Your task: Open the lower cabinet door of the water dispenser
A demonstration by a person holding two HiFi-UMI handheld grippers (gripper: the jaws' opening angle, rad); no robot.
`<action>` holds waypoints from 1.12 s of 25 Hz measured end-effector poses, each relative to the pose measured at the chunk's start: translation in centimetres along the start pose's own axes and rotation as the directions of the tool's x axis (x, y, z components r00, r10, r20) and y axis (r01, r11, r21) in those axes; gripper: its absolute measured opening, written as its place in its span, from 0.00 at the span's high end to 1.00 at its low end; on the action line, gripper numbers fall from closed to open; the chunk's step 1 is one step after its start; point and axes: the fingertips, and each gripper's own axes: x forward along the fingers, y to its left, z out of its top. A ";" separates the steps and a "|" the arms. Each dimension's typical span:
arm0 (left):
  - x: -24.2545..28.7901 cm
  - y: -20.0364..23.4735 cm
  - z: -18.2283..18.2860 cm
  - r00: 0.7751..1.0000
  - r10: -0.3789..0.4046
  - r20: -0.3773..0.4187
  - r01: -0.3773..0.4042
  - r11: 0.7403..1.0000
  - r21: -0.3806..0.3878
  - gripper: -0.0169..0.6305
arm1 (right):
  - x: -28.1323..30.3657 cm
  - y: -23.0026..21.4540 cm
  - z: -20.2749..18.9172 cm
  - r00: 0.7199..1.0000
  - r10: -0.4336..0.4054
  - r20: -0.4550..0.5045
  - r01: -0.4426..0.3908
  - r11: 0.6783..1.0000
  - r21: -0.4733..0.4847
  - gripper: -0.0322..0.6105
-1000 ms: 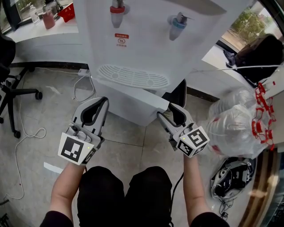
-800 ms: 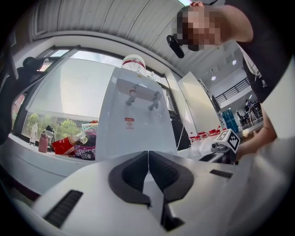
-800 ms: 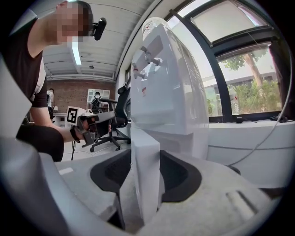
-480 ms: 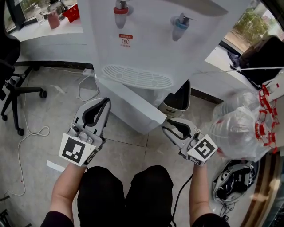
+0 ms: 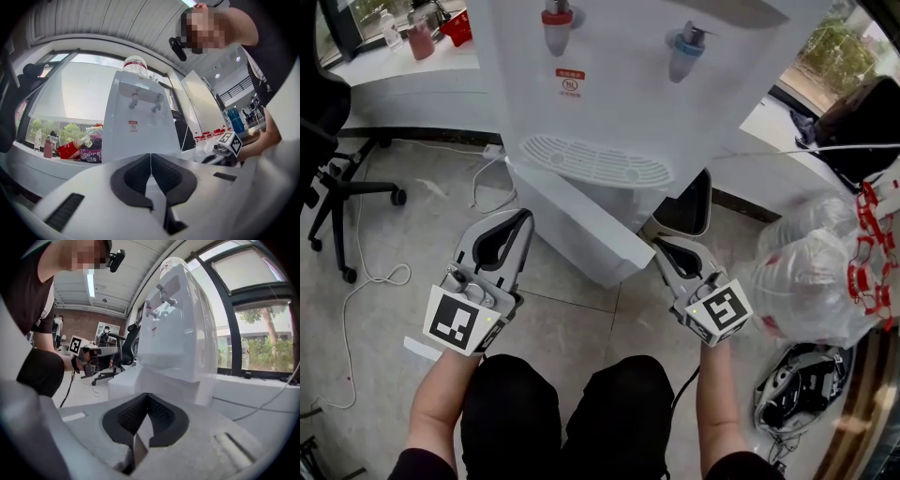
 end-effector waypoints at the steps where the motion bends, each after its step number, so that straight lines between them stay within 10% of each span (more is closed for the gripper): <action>1: -0.2 0.2 0.0 1.000 0.006 0.000 -0.006 1.000 0.007 0.96 | 0.0 0.5 0.0 1.000 0.018 0.010 -0.018 1.000 0.013 0.95; 15: -2.4 1.8 1.4 0.998 0.064 -0.010 -0.064 0.997 0.032 0.96 | 1.1 8.3 2.1 0.969 0.244 0.023 -0.242 0.968 -0.063 0.95; 28: -4.4 3.8 3.2 0.992 0.125 0.012 -0.125 0.992 0.029 0.96 | 4.2 15.2 3.2 0.880 0.465 -0.092 -0.474 0.871 -0.127 0.94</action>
